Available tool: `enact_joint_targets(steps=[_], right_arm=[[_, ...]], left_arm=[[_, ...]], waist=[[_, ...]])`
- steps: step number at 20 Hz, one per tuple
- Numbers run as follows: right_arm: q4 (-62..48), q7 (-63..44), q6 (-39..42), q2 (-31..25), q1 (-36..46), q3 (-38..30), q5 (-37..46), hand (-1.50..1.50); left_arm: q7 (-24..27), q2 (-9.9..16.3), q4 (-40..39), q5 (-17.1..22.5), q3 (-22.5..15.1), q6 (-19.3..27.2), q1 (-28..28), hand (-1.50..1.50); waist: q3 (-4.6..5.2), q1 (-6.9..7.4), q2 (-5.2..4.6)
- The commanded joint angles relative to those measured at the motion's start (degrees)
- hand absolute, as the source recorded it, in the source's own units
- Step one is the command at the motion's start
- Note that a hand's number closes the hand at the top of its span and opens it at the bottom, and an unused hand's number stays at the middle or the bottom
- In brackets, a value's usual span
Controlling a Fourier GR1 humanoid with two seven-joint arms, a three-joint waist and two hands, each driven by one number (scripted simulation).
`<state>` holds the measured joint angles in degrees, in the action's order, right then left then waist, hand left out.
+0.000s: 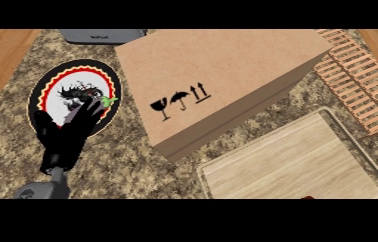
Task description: Pick the can from the tray and place it in the tiered shelf
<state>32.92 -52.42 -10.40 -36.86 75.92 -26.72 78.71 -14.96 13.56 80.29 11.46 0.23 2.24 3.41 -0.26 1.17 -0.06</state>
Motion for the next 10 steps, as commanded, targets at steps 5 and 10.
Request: enact_joint_targets(steps=[5,10], right_arm=[[2.59,-2.72,-13.06,0.35,1.39,-2.99,-2.21,-1.5],[6.59,1.33,-20.18,1.27,-0.4,-6.32,-7.35,-1.5]], left_arm=[[-1.33,-0.01,-4.47,-0.23,0.81,-0.2,0.91,0.0],[-0.6,0.33,-4.83,-0.91,1.2,-0.16,0.62,0.0]], waist=[[0.28,0.15,-0.48],[0.26,-0.42,-0.26]])
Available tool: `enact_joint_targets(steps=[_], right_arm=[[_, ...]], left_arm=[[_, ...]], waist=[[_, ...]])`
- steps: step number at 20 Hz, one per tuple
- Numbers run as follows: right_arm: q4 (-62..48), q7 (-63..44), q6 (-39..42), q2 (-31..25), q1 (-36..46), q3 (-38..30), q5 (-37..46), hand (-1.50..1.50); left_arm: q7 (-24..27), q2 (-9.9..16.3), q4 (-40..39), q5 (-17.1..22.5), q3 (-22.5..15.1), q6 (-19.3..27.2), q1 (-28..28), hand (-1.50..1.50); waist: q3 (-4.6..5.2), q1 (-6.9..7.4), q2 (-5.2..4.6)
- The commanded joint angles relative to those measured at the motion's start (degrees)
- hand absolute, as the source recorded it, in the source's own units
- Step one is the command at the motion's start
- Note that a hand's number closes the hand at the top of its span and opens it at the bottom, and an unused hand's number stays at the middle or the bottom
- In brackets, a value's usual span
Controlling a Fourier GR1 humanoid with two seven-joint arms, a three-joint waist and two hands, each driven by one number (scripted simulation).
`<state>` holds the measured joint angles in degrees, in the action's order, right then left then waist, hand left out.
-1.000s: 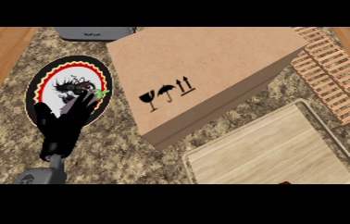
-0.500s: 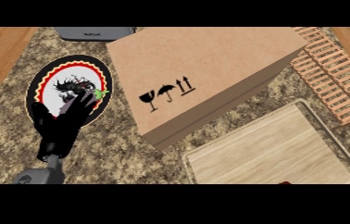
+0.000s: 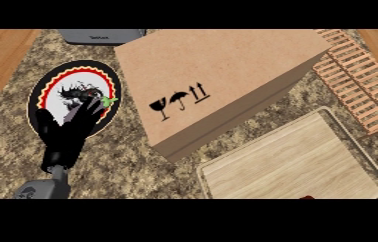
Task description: Pick the can from the tray and place it in the tiered shelf
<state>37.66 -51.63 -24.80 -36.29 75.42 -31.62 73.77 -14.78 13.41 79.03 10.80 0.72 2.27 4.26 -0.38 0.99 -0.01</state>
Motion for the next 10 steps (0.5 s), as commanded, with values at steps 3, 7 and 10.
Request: enact_joint_targets(steps=[3,7,10], right_arm=[[3.38,-0.19,-9.19,0.67,2.16,-2.69,-3.66,-1.5],[6.8,-1.89,-14.05,-0.69,0.49,-2.65,-1.57,-1.5],[13.12,-5.63,-13.62,0.65,-2.67,-0.34,2.31,-1.5]], left_arm=[[-1.87,-0.72,-1.88,-0.07,-0.36,-0.03,-1.11,0.0],[-3.18,-0.9,1.79,-0.58,-1.27,0.43,-3.63,0.0],[-2.11,1.0,-0.38,1.4,2.04,-1.18,-2.78,0.0]], waist=[[0.38,0.07,-0.31],[0.38,0.01,-0.1],[0.45,-1.09,0.24]])
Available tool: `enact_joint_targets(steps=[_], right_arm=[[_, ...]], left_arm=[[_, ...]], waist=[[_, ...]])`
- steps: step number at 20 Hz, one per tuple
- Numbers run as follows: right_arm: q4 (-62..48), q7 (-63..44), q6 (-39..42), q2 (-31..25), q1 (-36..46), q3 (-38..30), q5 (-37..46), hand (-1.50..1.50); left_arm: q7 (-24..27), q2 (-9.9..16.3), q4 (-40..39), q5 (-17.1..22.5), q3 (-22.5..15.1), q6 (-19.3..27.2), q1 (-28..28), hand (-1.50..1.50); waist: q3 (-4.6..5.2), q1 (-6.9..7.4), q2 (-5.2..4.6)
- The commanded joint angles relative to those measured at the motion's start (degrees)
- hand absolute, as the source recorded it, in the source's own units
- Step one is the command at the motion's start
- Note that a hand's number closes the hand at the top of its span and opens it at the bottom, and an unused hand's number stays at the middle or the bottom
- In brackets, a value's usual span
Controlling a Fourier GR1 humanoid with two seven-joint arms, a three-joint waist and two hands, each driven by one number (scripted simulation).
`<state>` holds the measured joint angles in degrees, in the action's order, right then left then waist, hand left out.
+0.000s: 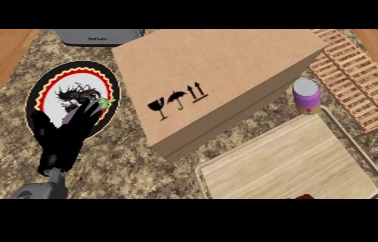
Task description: Pick the can from the tray and place it in the tiered shelf
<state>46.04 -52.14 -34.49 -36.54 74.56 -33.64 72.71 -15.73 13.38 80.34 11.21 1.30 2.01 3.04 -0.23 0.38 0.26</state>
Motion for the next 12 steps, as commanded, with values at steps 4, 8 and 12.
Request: enact_joint_targets(steps=[4,8,12], right_arm=[[10.09,-12.45,-1.72,-1.9,-3.14,1.01,10.09,-1.5],[21.16,-13.93,1.06,-2.1,-7.6,-2.28,9.85,-1.5],[35.33,-14.31,9.71,-1.01,-10.53,-3.7,8.24,-1.5]], left_arm=[[1.39,0.01,-4.61,-0.55,1.13,-0.1,-1.36,0.0],[-0.78,0.48,-3.15,0.51,1.95,-0.06,-2.07,0.0],[-0.69,1.07,-1.93,0.11,1.79,-0.56,-3.88,0.0]], waist=[[0.37,-1.55,0.1],[0.3,-2.54,0.55],[0.3,-2.87,0.85]])
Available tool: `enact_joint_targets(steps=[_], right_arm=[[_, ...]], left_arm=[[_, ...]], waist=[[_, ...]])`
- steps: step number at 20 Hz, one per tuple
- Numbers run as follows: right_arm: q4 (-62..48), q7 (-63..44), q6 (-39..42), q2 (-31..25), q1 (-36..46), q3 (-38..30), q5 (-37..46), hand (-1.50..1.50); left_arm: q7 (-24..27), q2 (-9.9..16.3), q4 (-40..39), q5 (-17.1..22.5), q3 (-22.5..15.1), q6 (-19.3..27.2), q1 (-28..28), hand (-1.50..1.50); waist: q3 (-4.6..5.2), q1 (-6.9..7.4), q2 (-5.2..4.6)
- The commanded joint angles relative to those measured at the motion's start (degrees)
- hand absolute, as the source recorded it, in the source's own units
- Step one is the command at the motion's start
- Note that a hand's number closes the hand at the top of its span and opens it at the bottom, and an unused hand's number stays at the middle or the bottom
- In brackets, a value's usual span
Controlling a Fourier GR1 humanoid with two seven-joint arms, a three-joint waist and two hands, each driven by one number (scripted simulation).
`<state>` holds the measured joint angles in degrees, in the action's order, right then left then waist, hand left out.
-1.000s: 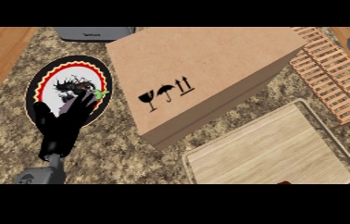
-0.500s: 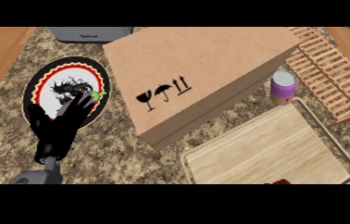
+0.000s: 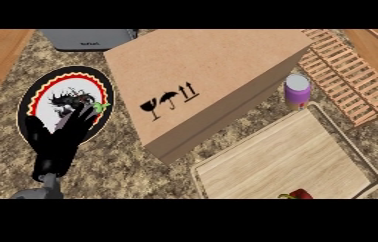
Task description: Pick the can from the tray and place it in the tiered shelf
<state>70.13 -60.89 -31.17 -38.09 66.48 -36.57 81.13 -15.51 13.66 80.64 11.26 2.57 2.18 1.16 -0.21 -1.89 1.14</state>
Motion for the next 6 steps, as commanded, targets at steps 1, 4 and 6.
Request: enact_joint_targets(steps=[1,4,6], right_arm=[[14.22,-5.96,10.1,0.58,-4.33,-2.05,-1.2,-1.5],[23.88,-5.08,15.46,1.89,-8.96,-3.58,-5.96,-1.5],[31.06,-5.89,18.55,3.58,-12.64,-4.79,-6.89,-1.5]], left_arm=[[-1.65,-0.44,-0.91,-0.45,0.53,1.75,-1.46,0.0],[-0.68,0.66,-1.54,0.62,1.18,-0.81,-2.29,0.0],[0.34,0.63,-1.57,-0.26,1.0,-0.46,-3.55,0.0]], waist=[[0.25,-1.24,0.22],[0.24,-0.61,-0.14],[0.23,-0.86,-0.05]])
